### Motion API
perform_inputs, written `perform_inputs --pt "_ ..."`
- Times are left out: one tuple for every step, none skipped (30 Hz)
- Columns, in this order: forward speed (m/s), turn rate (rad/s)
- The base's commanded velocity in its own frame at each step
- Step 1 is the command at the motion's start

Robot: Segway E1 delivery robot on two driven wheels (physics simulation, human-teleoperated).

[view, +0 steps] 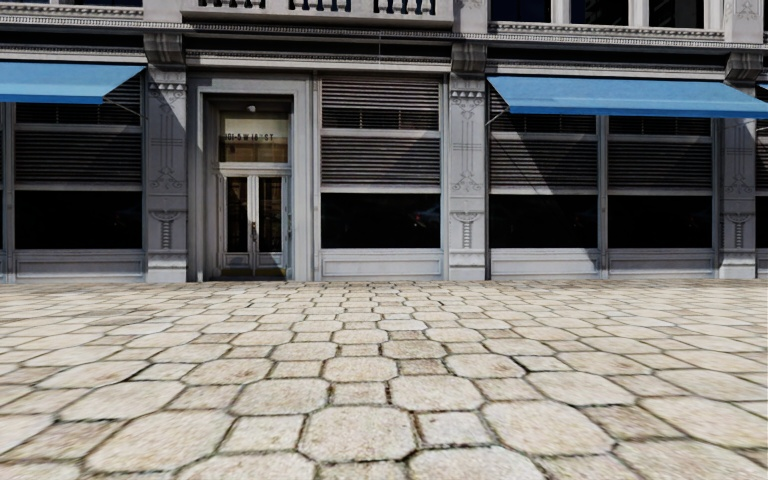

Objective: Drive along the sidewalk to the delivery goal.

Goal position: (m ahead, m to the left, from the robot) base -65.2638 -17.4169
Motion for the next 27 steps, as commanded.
perform_inputs --pt "0.00 0.00" --pt "0.00 0.00" --pt "0.00 0.00" --pt "0.00 0.00" --pt "0.00 0.00" --pt "0.00 0.00" --pt "0.00 0.00" --pt "0.00 0.00" --pt "0.00 0.00" --pt "0.00 0.00" --pt "0.00 0.00" --pt "0.00 0.00" --pt "0.00 0.00" --pt "0.00 0.00" --pt "0.00 0.00" --pt "0.00 0.00" --pt "0.00 0.00" --pt "0.00 0.00" --pt "0.00 0.00" --pt "0.00 0.00" --pt "0.00 0.00" --pt "0.00 0.00" --pt "0.00 0.00" --pt "0.00 0.00" --pt "0.00 0.00" --pt "0.00 0.00" --pt "0.00 0.00"
